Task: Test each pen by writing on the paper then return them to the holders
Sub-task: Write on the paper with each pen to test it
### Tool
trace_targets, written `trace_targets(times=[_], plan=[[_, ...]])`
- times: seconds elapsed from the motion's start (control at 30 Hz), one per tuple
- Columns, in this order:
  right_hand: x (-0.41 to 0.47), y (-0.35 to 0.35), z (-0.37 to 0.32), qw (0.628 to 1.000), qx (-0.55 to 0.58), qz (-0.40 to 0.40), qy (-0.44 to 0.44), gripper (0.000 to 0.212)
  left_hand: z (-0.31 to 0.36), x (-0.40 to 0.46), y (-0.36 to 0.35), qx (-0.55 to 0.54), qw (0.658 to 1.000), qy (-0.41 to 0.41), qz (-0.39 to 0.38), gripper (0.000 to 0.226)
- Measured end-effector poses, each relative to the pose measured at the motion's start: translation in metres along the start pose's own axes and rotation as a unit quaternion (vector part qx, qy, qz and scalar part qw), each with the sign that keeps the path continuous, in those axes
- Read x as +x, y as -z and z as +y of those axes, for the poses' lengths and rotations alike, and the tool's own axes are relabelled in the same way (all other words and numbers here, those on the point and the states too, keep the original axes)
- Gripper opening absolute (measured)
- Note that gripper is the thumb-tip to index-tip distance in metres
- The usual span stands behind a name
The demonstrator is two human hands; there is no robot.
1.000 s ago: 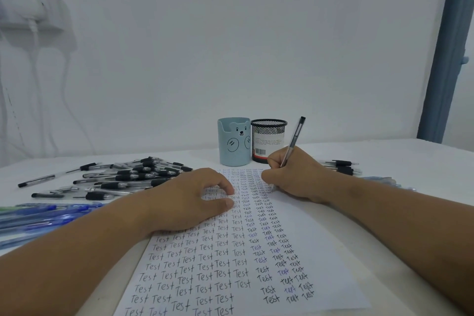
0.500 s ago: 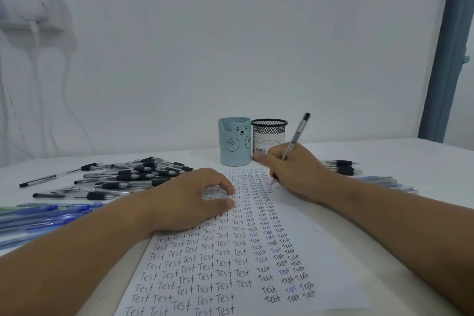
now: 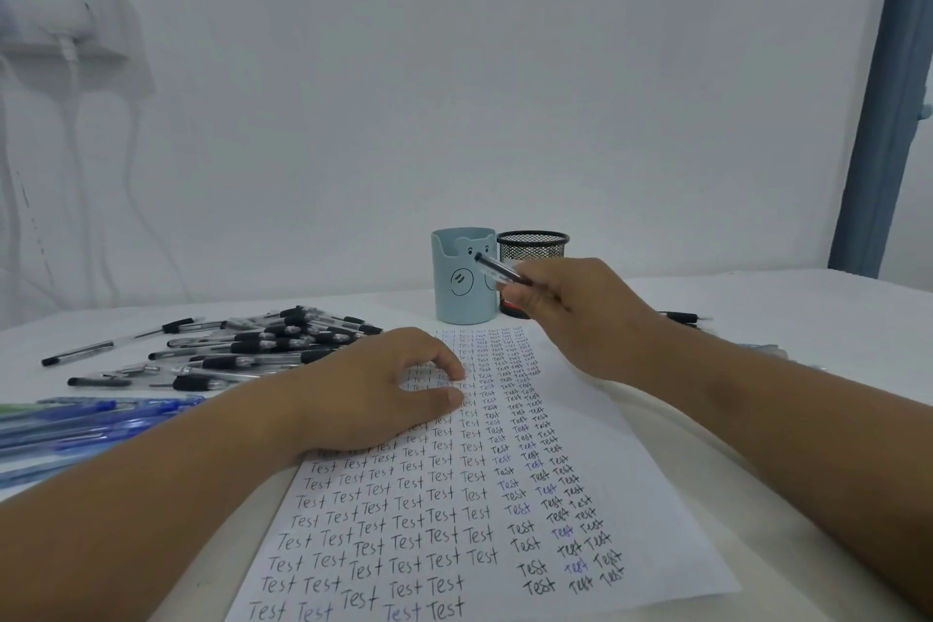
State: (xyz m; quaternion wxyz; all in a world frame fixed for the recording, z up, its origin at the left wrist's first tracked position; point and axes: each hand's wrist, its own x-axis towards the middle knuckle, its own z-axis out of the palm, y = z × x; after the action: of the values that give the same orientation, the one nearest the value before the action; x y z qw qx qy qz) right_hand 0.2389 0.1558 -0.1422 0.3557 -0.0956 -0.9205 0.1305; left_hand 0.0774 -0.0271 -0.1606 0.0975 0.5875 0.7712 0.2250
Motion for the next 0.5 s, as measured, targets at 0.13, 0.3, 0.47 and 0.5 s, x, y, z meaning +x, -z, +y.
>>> trace_targets(times=[0.13,0.3,0.47,0.5], plan=[[-0.003,-0.007,0.002,0.999,0.014,-0.031,0.002,0.015,0.001,0.001,0.000,-0.007,1.000,0.002,0.002,0.027],[-0.002,-0.008,0.004,0.996,0.018,-0.083,-0.009,0.023,0.000,-0.001,0.000,-0.003,1.000,0.003,0.004,0.028],[0.008,0.003,0.022,0.992,-0.086,-0.096,-0.007,0.016,0.002,0.000,0.001,0.008,1.000,-0.001,-0.003,0.029],[0.008,0.010,0.027,0.994,-0.070,-0.075,-0.041,0.015,0.002,0.000,0.001,0.010,1.000,-0.003,-0.005,0.029]])
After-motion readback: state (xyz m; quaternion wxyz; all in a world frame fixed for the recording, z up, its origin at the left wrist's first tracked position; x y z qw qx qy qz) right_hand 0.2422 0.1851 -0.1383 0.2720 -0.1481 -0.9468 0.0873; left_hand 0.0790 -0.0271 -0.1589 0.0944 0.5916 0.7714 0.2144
